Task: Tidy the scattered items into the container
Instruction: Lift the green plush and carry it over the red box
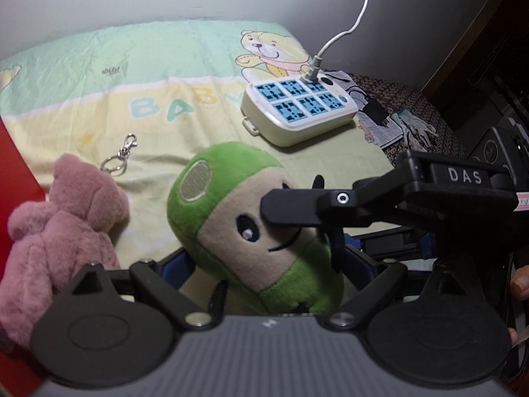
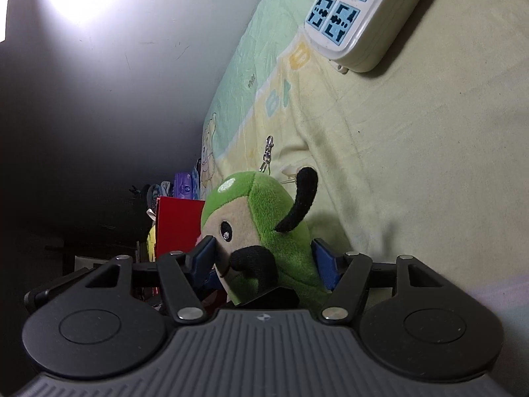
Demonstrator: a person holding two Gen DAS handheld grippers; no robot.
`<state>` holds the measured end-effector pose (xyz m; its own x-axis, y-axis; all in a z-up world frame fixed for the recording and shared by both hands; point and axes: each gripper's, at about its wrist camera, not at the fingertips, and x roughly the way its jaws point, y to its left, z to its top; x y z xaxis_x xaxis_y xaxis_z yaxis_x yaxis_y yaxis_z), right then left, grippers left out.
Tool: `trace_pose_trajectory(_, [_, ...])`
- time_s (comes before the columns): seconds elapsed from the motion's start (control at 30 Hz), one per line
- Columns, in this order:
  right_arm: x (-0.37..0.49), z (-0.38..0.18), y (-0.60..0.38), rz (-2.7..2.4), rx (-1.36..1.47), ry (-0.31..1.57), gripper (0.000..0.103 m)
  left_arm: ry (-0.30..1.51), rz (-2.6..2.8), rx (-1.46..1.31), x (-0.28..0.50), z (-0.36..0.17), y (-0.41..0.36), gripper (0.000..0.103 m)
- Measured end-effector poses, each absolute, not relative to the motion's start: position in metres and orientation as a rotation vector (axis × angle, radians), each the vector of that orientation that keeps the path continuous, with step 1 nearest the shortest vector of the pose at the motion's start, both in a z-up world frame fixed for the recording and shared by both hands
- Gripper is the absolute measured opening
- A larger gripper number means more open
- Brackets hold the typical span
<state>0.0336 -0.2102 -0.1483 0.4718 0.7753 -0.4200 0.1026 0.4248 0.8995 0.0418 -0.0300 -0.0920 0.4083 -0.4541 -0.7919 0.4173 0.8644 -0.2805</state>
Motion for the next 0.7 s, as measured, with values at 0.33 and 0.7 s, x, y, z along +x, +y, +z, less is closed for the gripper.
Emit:
trace_pose_trajectory(0.33, [0.007, -0.106, -0.188, 0.594, 1.045, 0.884, 0.066, 0.86, -0.538, -0.048, 0.0, -0.042, 0.0, 0.093])
trace_pose_trajectory(0.7, [-0.006, -0.059, -0.117, 0.701, 0.961, 0.787, 0.066, 0.723, -0.484, -0.115, -0.02, 0.001, 0.08, 0.093])
